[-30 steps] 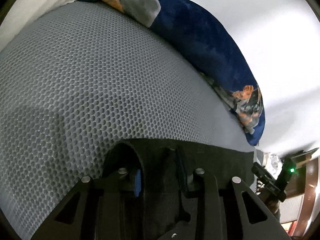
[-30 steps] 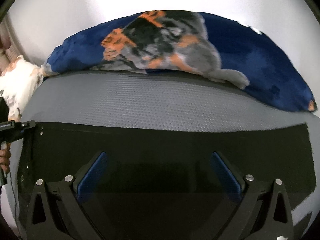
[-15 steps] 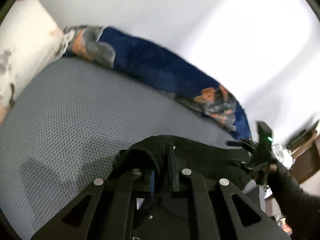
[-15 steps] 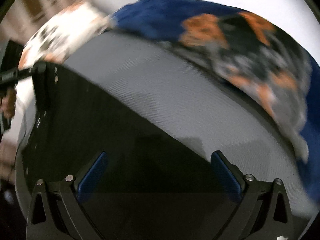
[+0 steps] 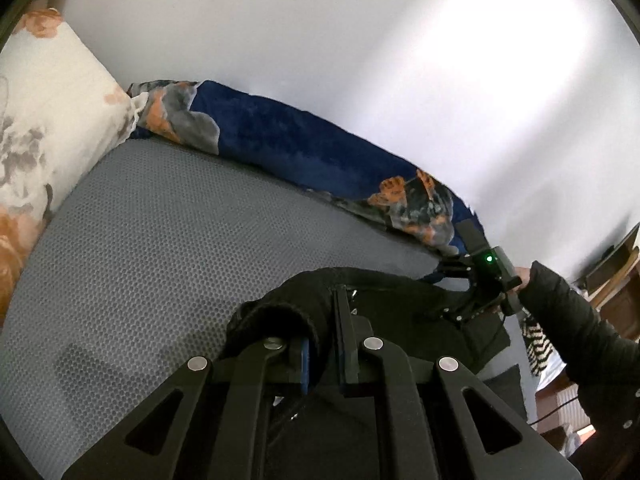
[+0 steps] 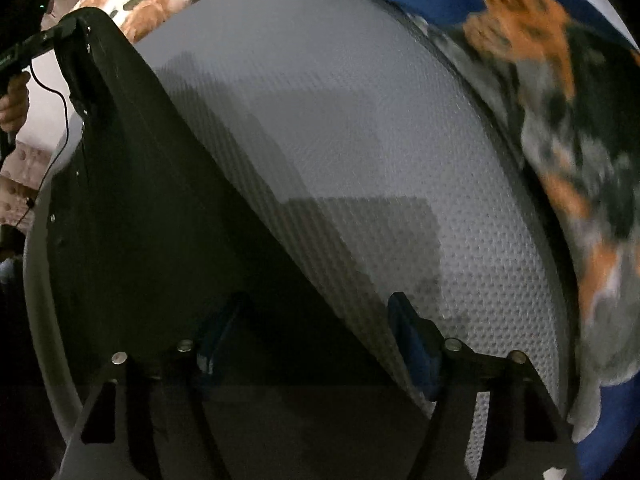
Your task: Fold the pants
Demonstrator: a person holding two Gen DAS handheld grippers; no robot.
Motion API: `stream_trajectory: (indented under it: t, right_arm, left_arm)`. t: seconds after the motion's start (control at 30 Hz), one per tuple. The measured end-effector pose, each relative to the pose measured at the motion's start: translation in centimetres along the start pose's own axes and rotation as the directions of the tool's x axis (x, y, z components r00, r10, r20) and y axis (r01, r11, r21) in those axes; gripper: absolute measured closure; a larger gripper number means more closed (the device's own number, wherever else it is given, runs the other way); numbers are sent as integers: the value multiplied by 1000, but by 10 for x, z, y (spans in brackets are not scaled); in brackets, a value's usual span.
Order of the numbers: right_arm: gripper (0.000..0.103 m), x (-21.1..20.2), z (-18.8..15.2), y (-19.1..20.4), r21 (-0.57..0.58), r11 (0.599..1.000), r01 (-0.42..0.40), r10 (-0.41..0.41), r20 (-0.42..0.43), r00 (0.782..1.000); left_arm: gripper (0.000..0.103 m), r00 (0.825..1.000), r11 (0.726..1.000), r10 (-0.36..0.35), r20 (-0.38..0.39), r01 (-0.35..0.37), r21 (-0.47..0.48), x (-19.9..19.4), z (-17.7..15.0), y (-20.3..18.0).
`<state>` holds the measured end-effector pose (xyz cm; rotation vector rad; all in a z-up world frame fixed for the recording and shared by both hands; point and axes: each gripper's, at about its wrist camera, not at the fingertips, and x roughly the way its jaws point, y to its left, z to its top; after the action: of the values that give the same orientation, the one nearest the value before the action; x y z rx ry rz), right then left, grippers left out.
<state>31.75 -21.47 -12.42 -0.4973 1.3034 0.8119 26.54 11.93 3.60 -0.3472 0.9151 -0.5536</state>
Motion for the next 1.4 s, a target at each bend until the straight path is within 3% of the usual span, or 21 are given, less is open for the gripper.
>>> stream_trajectory:
  t: [0.2, 0.37, 0.47, 0.57, 0.73, 0.9, 1.0, 1.13, 1.33, 1.4]
  right_arm:
    - [57, -1, -16, -10, 47, 999, 24, -24, 17, 1000]
    - [84, -4, -21, -6, 90, 992, 86, -90, 40, 995]
    - [92, -10, -28, 5, 114, 982, 152, -160, 64, 985]
    - [95, -21, -29, 30, 151, 947, 285, -302, 106, 947]
    - [96, -56, -44, 78, 266, 838, 477, -525, 154, 837]
    - [97, -101, -87, 122, 342, 788, 513, -590, 177, 788]
    - [97, -134, -133, 150, 404, 784, 471, -579, 200, 791]
    - [97, -147, -163, 197, 430, 799, 421, -547, 227, 806]
    - [99, -120, -201, 255, 433, 853, 291, -408, 205, 890]
    - [99, -108, -208, 264, 437, 859, 266, -378, 193, 905]
  left_arm:
    - [93, 1000, 1000, 18, -16, -18, -12, 3, 2, 0]
    - [93, 999, 999, 34, -22, -34, -8, 7, 2, -3]
    - [93, 999, 999, 45, -25, -45, 8, 8, 2, -4]
    - [93, 996, 996, 79, -36, -77, 54, 13, 0, -7]
    - [93, 986, 975, 163, -32, -156, 157, 15, -6, -11]
    - [93, 987, 964, 159, -24, -150, 220, -1, -14, -16]
    - [93, 991, 959, 131, -15, -123, 257, -21, -26, -20]
    - [93, 995, 949, 96, -9, -89, 303, -49, -50, -24]
    - [91, 993, 941, 91, -80, -59, 334, -75, -102, -19]
    - [90, 987, 931, 109, -115, -62, 359, -79, -123, -17]
